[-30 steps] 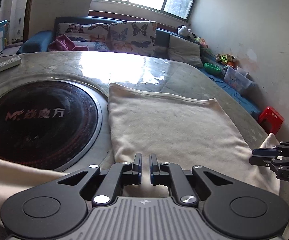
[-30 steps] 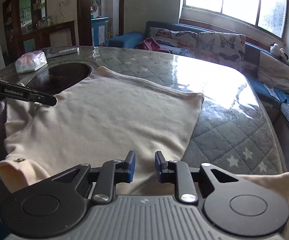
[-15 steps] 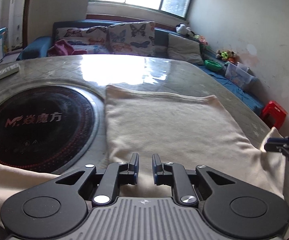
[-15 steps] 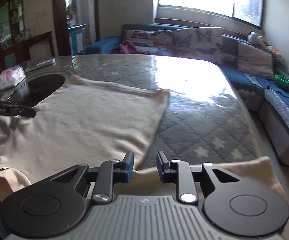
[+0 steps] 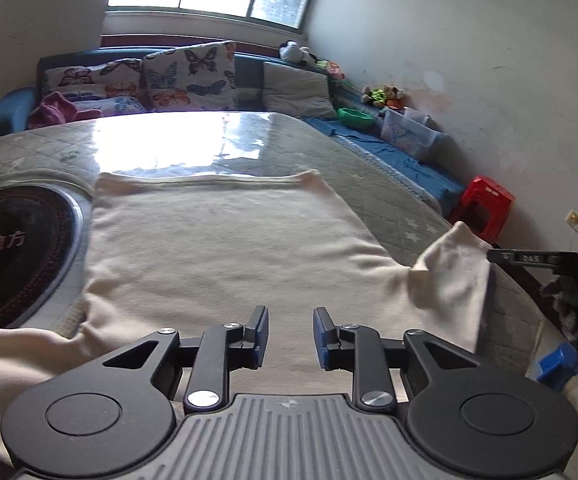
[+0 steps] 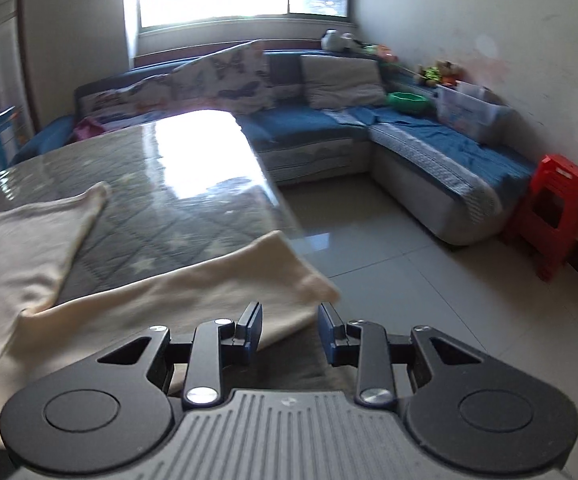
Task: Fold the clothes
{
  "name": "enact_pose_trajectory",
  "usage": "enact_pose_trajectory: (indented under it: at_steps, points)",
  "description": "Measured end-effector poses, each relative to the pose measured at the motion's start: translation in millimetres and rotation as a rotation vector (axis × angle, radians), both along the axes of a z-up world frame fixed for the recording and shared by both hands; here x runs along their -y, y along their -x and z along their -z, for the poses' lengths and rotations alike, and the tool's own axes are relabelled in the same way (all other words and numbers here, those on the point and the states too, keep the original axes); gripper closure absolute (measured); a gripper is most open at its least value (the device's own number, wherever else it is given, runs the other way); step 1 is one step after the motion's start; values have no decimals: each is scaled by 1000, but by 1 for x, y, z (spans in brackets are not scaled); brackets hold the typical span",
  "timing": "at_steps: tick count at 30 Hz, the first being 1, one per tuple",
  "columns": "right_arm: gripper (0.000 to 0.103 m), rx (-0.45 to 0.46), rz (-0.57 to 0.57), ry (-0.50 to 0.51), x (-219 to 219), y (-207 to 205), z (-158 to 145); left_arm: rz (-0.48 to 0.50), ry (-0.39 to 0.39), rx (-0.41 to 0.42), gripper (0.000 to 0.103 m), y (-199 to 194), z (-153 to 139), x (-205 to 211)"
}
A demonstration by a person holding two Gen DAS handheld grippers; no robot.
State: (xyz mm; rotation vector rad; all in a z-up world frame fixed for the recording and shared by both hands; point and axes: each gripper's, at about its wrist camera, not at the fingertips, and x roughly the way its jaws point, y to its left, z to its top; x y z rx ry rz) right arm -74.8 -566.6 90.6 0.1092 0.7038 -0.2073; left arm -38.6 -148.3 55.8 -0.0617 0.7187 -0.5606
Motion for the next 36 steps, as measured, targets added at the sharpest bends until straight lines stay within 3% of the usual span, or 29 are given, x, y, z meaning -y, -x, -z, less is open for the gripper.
enact_pose_trajectory:
  at_steps: [7,11,12,19,28,32,36]
  points:
    - [74,27,67,-100,21,-7,12,63,-25,5,75,5,0,23]
    - [96,60,74,-84,20,-2,10,94,-36,7,72,6,-1,36]
    - [97,69,73,-73,19,0,8,101,-40,8,72,6,0,40]
    - [99,151,64,13,15,28,-21,169,-55,18,71,4,2,72]
    - [99,126,77,-18,20,29,-10,242,-92,23,71,5,19,104]
    - [99,184,25,1,11,34,-38,259,-81,26,69,12,20,103]
    - [99,251,-70,41,-13,38,-77,186,-54,54,64,15,9,73]
